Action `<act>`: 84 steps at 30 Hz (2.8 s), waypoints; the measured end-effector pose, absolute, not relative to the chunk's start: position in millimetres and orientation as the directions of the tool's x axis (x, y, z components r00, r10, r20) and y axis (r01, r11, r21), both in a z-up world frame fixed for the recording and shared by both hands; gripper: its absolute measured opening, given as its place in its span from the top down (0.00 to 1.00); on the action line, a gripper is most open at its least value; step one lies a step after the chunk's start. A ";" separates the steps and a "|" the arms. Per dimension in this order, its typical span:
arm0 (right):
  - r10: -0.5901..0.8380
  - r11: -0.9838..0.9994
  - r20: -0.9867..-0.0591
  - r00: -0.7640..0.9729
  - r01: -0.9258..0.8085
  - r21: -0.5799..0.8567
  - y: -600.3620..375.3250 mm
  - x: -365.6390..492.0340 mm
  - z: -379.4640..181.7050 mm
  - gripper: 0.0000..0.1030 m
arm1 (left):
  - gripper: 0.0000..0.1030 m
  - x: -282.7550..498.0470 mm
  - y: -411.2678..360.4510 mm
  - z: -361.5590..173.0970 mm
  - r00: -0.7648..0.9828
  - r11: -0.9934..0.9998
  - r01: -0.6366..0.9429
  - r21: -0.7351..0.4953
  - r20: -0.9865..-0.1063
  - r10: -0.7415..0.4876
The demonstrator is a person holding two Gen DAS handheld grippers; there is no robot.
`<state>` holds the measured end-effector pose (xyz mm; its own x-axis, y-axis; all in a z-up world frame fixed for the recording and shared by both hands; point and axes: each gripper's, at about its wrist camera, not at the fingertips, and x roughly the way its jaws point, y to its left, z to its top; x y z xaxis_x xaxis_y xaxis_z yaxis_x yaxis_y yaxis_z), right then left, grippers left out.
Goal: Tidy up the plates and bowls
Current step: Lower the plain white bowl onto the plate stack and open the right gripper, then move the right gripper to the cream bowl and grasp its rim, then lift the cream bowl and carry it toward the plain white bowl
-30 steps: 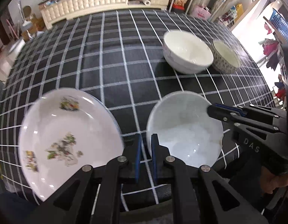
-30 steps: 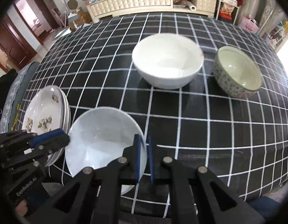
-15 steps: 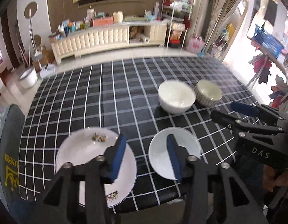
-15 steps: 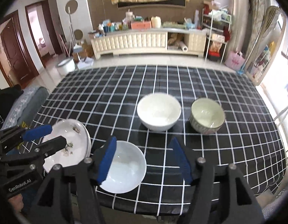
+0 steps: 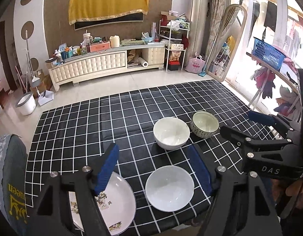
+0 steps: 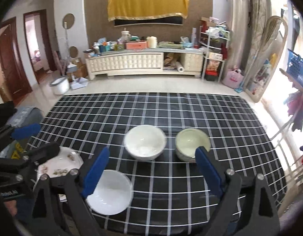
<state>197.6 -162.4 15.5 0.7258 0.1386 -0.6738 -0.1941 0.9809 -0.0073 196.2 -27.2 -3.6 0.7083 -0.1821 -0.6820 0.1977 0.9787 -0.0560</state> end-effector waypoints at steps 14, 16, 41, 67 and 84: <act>0.139 0.983 -0.703 0.698 -0.186 0.010 -179.9 253.0 5.7 0.10 | 0.31 270.1 -35.1 -23.8 0.626 0.976 0.202 -0.081 -0.755 -0.192; 0.147 0.981 -0.711 0.688 -0.194 0.015 -179.0 262.9 2.2 0.10 | 0.31 281.8 -33.9 -29.2 0.611 0.977 0.196 -0.084 -0.768 -0.189; 0.175 0.954 -0.871 0.458 -0.299 0.035 -174.7 349.7 -93.1 0.54 | 0.54 372.4 -51.8 -128.0 0.396 0.969 0.233 -0.082 -0.902 -0.172; 0.157 0.963 -0.872 0.465 -0.269 0.029 -179.6 329.0 -87.8 0.88 | 0.91 370.4 -67.0 -128.7 0.353 0.961 0.264 -0.085 -0.919 -0.178; 0.193 0.960 -0.795 0.575 -0.278 0.032 -148.8 264.7 -9.2 0.88 | 0.91 285.6 -34.0 -43.3 0.507 0.968 0.242 -0.067 -0.842 -0.185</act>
